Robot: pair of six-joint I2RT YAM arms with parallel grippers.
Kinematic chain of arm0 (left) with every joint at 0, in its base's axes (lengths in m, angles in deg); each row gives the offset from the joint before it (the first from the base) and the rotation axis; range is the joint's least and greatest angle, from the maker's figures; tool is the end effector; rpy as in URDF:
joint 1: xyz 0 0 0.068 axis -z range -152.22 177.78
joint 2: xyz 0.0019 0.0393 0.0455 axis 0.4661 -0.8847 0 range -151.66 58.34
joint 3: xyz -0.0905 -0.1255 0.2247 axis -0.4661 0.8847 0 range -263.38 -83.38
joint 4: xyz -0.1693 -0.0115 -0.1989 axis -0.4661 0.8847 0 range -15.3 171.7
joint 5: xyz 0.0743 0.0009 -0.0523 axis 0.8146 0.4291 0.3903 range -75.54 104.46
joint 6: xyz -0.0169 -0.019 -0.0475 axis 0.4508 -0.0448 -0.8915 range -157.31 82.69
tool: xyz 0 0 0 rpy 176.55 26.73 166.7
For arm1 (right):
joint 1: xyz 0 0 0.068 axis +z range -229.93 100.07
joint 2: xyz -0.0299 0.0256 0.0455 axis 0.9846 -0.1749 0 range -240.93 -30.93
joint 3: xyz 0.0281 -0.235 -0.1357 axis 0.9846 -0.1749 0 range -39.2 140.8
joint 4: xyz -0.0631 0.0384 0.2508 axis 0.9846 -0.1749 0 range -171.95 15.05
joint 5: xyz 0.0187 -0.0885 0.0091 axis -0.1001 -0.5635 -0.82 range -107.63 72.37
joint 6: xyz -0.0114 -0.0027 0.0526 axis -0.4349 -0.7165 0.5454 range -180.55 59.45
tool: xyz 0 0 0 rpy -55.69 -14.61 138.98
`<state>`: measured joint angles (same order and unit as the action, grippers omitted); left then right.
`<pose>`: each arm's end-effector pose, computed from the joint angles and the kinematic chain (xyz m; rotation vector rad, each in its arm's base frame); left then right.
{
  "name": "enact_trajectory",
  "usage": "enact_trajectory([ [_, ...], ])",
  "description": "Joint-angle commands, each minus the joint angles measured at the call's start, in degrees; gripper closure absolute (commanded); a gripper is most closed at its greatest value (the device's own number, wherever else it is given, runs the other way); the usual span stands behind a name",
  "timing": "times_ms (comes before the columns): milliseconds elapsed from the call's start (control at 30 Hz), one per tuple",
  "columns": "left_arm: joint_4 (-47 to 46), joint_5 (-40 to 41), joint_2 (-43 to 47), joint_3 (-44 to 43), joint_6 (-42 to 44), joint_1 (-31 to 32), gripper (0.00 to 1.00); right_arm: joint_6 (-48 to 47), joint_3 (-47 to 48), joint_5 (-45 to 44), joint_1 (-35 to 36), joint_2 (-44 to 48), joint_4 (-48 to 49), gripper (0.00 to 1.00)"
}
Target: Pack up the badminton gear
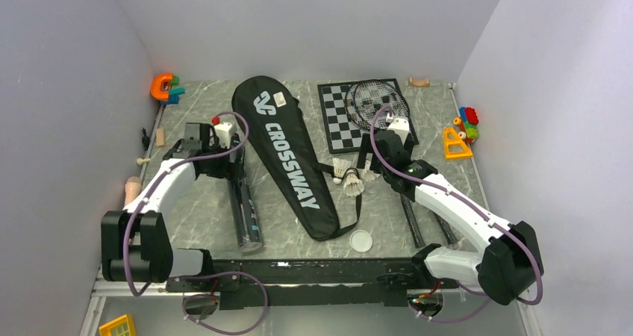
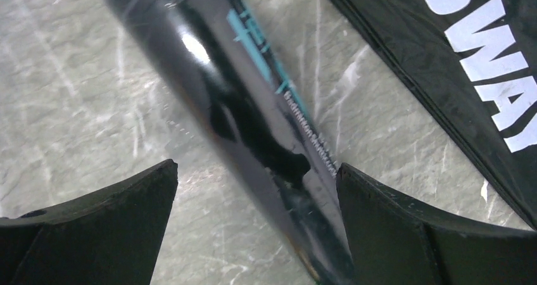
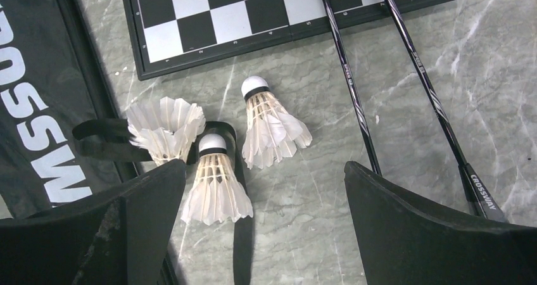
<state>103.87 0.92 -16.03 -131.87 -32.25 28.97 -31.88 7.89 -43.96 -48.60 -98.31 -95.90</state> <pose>0.2575 -0.0138 0.2258 0.2306 2.5033 -0.2713 0.2206 0.1159 0.2589 0.1815 2.1957 0.0527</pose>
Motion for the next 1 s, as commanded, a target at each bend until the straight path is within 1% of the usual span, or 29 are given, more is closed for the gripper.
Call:
enact_trajectory([
  [0, -3.8, 1.1, -3.2, -0.6, -1.6, 3.4, 0.01, -0.7, 0.4, -0.1, 0.0, 0.6, 1.1, 0.00],
  [200, -4.1, 1.1, -9.3, -1.2, -0.9, 4.6, 0.01, -0.5, 1.0, -0.1, 0.0, -0.8, 1.0, 0.00],
  [267, -4.3, 1.6, -10.3, -1.3, -0.3, 4.5, 0.01, -0.5, 0.7, 0.4, 0.0, -0.9, 1.5, 0.00],
  [367, -4.3, 2.6, -10.7, -1.8, 1.4, 4.5, 0.04, -0.7, 0.8, 1.1, 0.1, -1.8, 2.4, 0.00],
  [400, -4.2, 3.1, -10.8, -2.0, 2.2, 4.5, 0.06, -0.8, 1.0, 1.4, 0.1, -2.3, 2.6, 0.00],
  [467, -3.9, 3.8, -10.9, -2.6, 4.4, 4.6, 0.13, -0.8, 1.5, 1.9, 0.1, -3.6, 2.9, 0.00],
  [633, -3.6, 6.2, -10.4, -3.4, 12.5, 4.4, 0.36, -0.8, 2.8, 3.5, 0.0, -6.1, 4.0, 0.00],
  [733, -3.1, 7.5, -8.3, -3.5, 18.2, 4.4, 0.47, -0.7, 3.5, 4.8, 0.1, -6.8, 4.6, 0.00],
  [800, -2.1, 7.5, -6.5, -3.4, 21.9, 4.4, 0.49, -0.6, 4.2, 5.6, 0.1, -7.5, 4.9, 0.00],
  [867, -1.1, 7.0, -4.4, -2.7, 25.9, 4.4, 0.53, -0.3, 5.4, 6.4, 0.0, -8.8, 4.5, 0.00],
  [967, -0.7, 7.0, -0.5, -0.3, 30.8, 4.4, 0.56, 0.4, 7.5, 7.4, -0.2, -11.0, 3.3, 0.00],
])
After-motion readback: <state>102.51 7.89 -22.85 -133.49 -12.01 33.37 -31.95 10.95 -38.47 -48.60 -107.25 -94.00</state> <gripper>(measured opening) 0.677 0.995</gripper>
